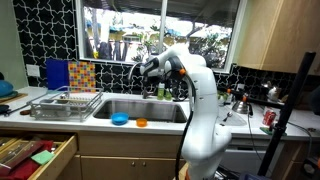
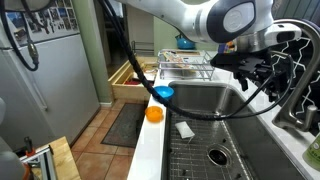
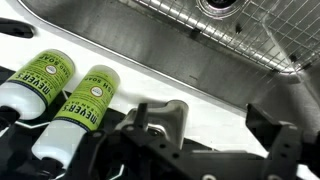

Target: Pour the contents of the orange bowl into the sink, put it back on the sink and then close the tap

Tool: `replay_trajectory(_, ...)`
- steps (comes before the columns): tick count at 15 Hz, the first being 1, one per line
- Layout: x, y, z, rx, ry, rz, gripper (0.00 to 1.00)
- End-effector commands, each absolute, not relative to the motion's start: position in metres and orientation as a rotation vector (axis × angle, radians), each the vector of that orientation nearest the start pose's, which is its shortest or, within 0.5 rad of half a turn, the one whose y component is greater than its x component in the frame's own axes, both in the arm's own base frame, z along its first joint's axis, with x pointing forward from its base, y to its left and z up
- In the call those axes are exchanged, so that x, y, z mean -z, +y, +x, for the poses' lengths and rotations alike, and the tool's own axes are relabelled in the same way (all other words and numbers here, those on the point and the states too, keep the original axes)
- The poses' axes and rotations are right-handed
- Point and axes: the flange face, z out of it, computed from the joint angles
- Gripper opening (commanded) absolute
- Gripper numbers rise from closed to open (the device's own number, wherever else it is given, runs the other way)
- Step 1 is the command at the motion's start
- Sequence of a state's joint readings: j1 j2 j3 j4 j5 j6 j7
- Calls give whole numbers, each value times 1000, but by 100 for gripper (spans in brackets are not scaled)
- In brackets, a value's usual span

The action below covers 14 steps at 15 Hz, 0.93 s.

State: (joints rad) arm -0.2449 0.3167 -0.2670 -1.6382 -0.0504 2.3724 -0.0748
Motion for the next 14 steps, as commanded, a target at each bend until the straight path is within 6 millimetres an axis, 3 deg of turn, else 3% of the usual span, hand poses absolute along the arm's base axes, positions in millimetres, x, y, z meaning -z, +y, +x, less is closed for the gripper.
replay_trajectory(1,-484,-345,624,656,817,-3269,100)
replay_trajectory(5,-476,-369,639,670,937,-3291,100)
replay_trajectory(14,-454,-400,669,720,930,-3292,100)
